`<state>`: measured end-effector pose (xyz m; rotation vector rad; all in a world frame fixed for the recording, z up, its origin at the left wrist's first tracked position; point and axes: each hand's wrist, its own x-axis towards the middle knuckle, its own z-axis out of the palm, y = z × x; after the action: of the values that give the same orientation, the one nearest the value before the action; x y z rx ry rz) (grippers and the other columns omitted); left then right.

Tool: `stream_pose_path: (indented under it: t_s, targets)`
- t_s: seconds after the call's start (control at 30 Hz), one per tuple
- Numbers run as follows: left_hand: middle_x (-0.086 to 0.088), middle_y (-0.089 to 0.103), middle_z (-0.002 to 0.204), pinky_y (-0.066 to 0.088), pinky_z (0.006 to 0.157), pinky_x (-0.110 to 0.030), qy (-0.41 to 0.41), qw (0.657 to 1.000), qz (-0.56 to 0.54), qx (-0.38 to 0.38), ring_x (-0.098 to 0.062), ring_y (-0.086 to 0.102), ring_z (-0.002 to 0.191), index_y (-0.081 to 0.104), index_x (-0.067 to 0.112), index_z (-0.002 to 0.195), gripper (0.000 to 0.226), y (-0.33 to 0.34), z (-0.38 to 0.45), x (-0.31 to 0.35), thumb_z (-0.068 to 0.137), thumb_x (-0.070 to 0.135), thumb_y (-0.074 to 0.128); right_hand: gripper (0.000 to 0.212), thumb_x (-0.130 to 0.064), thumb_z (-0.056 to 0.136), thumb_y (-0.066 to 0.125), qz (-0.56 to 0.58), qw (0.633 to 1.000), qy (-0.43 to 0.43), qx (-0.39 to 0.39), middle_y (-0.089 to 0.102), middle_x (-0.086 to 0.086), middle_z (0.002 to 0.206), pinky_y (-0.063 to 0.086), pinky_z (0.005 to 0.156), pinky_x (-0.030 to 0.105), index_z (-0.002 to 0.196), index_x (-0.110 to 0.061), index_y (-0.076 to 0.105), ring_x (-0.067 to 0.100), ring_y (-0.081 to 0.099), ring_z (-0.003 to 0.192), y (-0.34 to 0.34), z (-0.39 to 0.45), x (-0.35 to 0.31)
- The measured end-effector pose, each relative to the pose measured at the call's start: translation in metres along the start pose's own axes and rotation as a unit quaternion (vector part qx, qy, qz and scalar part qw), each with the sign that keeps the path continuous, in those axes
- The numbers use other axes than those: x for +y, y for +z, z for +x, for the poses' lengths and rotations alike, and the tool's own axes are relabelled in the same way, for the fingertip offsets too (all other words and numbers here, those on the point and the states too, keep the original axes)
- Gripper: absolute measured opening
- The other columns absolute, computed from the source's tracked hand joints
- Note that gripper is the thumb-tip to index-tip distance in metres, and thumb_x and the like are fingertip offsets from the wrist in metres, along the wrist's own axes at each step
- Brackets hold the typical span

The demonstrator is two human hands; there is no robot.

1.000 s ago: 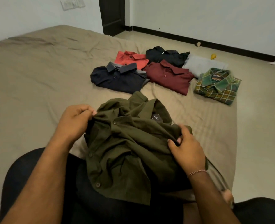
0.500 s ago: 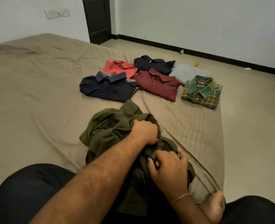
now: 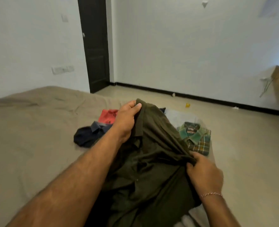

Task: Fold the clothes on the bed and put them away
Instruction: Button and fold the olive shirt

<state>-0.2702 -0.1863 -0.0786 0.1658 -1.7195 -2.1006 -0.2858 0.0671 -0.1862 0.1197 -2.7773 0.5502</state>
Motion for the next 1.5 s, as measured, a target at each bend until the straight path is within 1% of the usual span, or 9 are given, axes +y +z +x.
stream_pose_path:
  t_s: [0.23,0.43,0.63,0.8,0.9,1.03,1.17,1.27,1.5]
  targets:
    - [-0.016,0.071,0.121,0.056,0.099,-0.039,0.139,0.975,-0.169,-0.025,-0.028,0.067,0.115,0.064,0.005,0.125,0.029,-0.021,-0.009,0.064,0.104,0.015,0.047,0.053,-0.007,0.071,0.069,0.184,0.936,-0.029,0.298,0.061,-0.006,0.092,0.050,0.081,0.046,0.118,-0.031,0.068,0.025,0.060,0.078,-0.093,0.065,-0.028]
    - [-0.008,0.075,0.098,0.059,0.070,-0.028,0.052,0.983,-0.068,0.160,-0.020,0.071,0.087,0.067,0.011,0.109,0.025,-0.136,-0.068,-0.019,0.106,0.007,0.042,0.025,-0.026,0.080,0.074,0.113,0.989,-0.093,0.014,0.068,-0.006,0.100,0.053,0.084,0.044,0.101,-0.037,0.065,0.026,0.065,0.100,-0.016,0.031,-0.017]
    - [-0.010,0.073,0.107,0.058,0.093,-0.052,-0.135,0.862,0.275,0.403,-0.035,0.070,0.099,0.070,0.025,0.100,0.011,-0.245,-0.128,-0.128,0.090,0.024,0.064,0.031,-0.050,0.083,0.073,0.032,0.942,-0.217,-0.255,0.064,-0.023,0.101,0.054,0.086,0.037,0.103,-0.050,0.049,0.007,0.066,0.098,0.046,-0.054,-0.020]
    - [0.008,0.074,0.083,0.059,0.078,-0.040,0.009,0.935,0.338,0.110,-0.013,0.069,0.076,0.065,0.039,0.116,0.030,-0.170,-0.133,-0.116,0.087,0.034,0.065,0.084,-0.061,0.088,0.068,0.176,0.934,-0.143,-0.276,0.066,-0.010,0.084,0.047,0.062,0.024,0.152,-0.058,0.013,0.007,0.066,0.074,0.053,-0.099,-0.025]
    - [0.011,0.070,0.075,0.058,0.077,-0.034,0.016,0.883,0.451,-0.131,-0.002,0.067,0.071,0.025,0.044,0.159,0.078,-0.128,-0.150,-0.138,0.095,0.035,0.069,0.021,-0.051,0.096,0.061,0.111,0.958,-0.141,-0.222,0.067,-0.009,0.076,0.055,0.069,0.034,0.115,-0.044,0.058,0.007,0.066,0.075,0.053,-0.104,-0.030]
    - [0.012,0.069,0.072,0.056,0.067,-0.032,0.083,0.808,0.539,-0.222,-0.004,0.066,0.068,-0.003,0.044,0.163,0.104,-0.105,-0.155,-0.151,0.089,0.056,0.070,0.033,-0.036,0.090,0.060,0.003,0.972,-0.234,-0.010,0.065,-0.003,0.091,0.048,0.076,0.040,0.120,-0.024,0.069,0.022,0.059,0.095,0.048,-0.113,-0.049]
    - [0.005,0.074,0.082,0.058,0.065,-0.037,0.189,0.911,0.360,-0.069,-0.012,0.070,0.073,0.068,0.020,0.120,0.031,-0.106,-0.153,-0.134,0.090,0.019,0.066,0.051,-0.024,0.099,0.060,0.189,0.886,-0.424,-0.006,0.063,-0.002,0.114,0.043,0.098,0.037,0.150,-0.019,0.051,0.018,0.055,0.115,0.032,-0.116,-0.092]
    - [-0.005,0.072,0.070,0.052,0.051,-0.028,0.105,0.979,0.122,0.127,-0.014,0.061,0.052,0.069,0.017,0.096,0.021,-0.125,-0.142,-0.115,0.103,0.004,0.054,0.066,-0.012,0.096,0.066,0.308,0.863,-0.400,-0.009,0.053,-0.001,0.146,0.042,0.110,0.040,0.156,-0.013,0.039,0.016,0.051,0.133,0.044,-0.110,-0.105]
    - [-0.003,0.060,0.074,0.046,0.059,-0.024,-0.090,0.832,-0.309,0.451,-0.015,0.061,0.059,0.059,0.012,0.092,0.043,-0.223,-0.129,-0.098,0.107,0.043,0.035,0.065,-0.051,0.094,0.060,-0.041,0.952,-0.266,-0.147,0.058,-0.009,0.135,0.034,0.116,0.039,0.153,-0.035,0.037,0.012,0.050,0.129,0.098,-0.085,-0.048]
